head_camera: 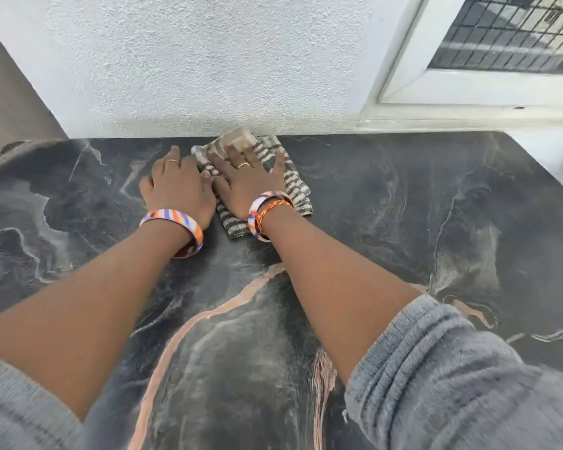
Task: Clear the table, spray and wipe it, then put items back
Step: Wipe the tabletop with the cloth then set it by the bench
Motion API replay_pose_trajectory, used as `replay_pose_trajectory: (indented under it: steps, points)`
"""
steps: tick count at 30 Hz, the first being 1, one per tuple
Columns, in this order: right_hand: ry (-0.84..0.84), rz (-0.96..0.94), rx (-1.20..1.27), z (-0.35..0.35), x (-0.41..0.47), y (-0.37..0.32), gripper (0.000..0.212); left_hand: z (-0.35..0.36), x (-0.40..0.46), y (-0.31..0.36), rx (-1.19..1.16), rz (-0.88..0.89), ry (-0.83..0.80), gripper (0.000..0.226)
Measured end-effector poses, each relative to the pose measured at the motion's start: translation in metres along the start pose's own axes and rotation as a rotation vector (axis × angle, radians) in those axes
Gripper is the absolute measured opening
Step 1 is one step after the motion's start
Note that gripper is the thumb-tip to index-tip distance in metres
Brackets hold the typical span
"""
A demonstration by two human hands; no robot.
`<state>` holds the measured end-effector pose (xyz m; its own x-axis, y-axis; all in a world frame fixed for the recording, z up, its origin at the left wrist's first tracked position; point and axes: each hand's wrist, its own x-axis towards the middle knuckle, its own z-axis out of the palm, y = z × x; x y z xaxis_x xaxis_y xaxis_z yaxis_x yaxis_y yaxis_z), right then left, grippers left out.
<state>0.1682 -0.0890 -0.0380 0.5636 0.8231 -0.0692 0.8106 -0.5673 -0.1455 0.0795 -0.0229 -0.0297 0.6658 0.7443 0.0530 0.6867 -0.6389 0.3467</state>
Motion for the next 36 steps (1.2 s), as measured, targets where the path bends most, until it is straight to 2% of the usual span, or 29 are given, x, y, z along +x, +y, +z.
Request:
replay_pose_trajectory:
  steps: [5, 10, 18, 23, 28, 32, 36]
  points:
    - [-0.006, 0.0, 0.005, 0.003, -0.051, -0.005, 0.049, -0.003, -0.046, 0.005, 0.001, 0.018, -0.026, 0.039]
    - [-0.02, 0.02, 0.016, 0.008, -0.118, -0.011, 0.05, -0.009, -0.113, 0.007, 0.024, 0.08, -0.053, 0.046]
    - [-0.027, 0.038, 0.027, 0.018, -0.247, -0.03, 0.049, -0.028, -0.221, 0.004, 0.094, 0.158, -0.083, 0.045]
    - [-0.031, 0.08, 0.04, 0.024, -0.332, -0.046, 0.05, -0.046, -0.288, -0.004, 0.166, 0.235, -0.082, 0.044]
    - [-0.03, 0.115, 0.036, 0.03, -0.397, -0.06, 0.051, -0.065, -0.342, -0.023, 0.16, 0.23, -0.072, 0.041]
    - [-0.008, 0.168, 0.043, 0.034, -0.425, -0.078, 0.051, -0.076, -0.37, -0.059, 0.186, 0.116, -0.048, 0.046]
    - [0.022, 0.193, 0.038, 0.045, -0.439, -0.11, 0.053, -0.089, -0.389, -0.113, 0.169, -0.146, 0.012, 0.053]
